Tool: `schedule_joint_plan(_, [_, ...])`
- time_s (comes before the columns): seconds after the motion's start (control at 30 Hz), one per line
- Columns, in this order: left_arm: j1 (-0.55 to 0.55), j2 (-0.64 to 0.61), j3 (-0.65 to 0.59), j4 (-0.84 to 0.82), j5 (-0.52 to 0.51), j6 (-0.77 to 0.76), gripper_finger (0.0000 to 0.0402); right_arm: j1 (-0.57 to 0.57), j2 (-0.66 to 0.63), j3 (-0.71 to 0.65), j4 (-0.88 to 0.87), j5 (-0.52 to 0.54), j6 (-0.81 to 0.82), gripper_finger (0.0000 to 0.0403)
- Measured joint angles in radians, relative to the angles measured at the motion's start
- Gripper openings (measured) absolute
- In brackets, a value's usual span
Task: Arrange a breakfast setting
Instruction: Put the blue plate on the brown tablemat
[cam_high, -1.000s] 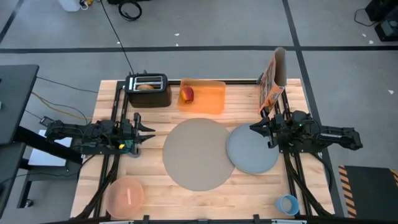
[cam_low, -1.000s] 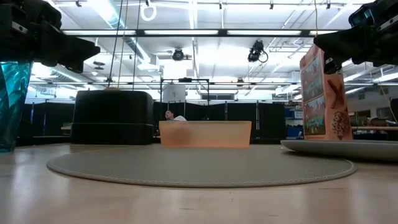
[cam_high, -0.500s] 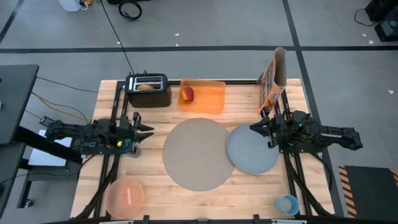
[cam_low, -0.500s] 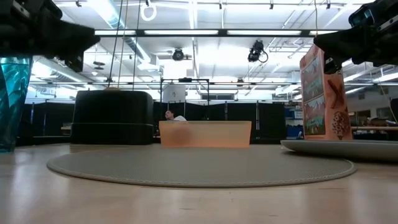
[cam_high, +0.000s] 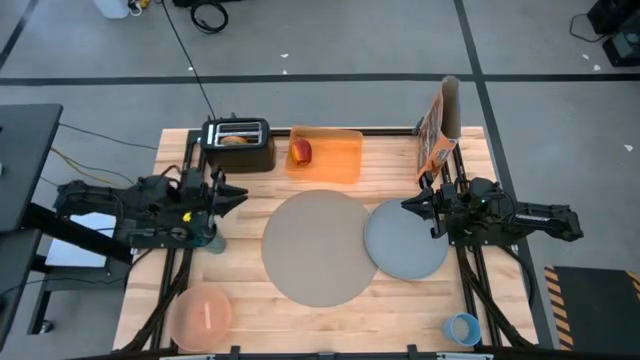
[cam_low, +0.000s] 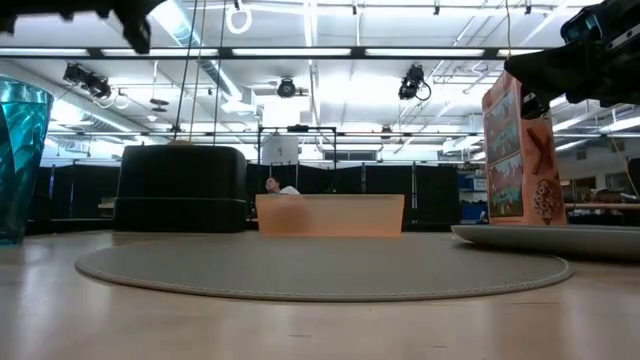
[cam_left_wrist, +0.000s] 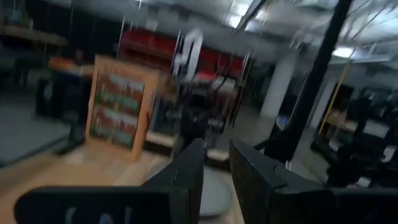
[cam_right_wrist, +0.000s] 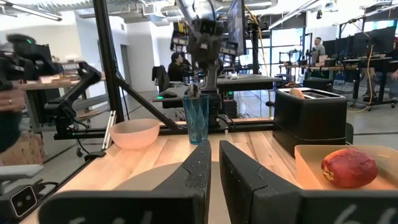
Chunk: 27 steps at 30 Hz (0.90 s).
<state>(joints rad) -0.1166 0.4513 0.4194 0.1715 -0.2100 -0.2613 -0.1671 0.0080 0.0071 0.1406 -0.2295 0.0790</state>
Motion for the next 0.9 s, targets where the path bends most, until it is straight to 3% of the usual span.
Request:
schedule_joint_plan(0.13, [-0.02,0.18,0.171,-0.15,0.0,-0.042,0.0084,0.0,0.0,0.0,0.0,0.0,0.0,0.0041])
schedule_joint_plan(0.37, [-0.119,0.479,0.299,-0.15,0.0,0.044,0.0084,0.0,0.0,0.0,0.0,0.0,0.0,0.0041])
schedule_joint_plan(0.6, [-0.168,0.751,0.311,0.086,0.002,0.245,0.0084,0.0,0.0,0.0,0.0,0.0,0.0,0.0041])
schedule_joint_plan(0.8, [-0.13,0.958,0.313,0.344,0.001,0.343,0.0084,0.0,0.0,0.0,0.0,0.0,0.0,0.0041])
schedule_joint_plan(0.9, [-0.088,1.044,0.348,0.384,0.032,0.345,0.0084,0.0,0.0,0.0,0.0,0.0,0.0,0.0041])
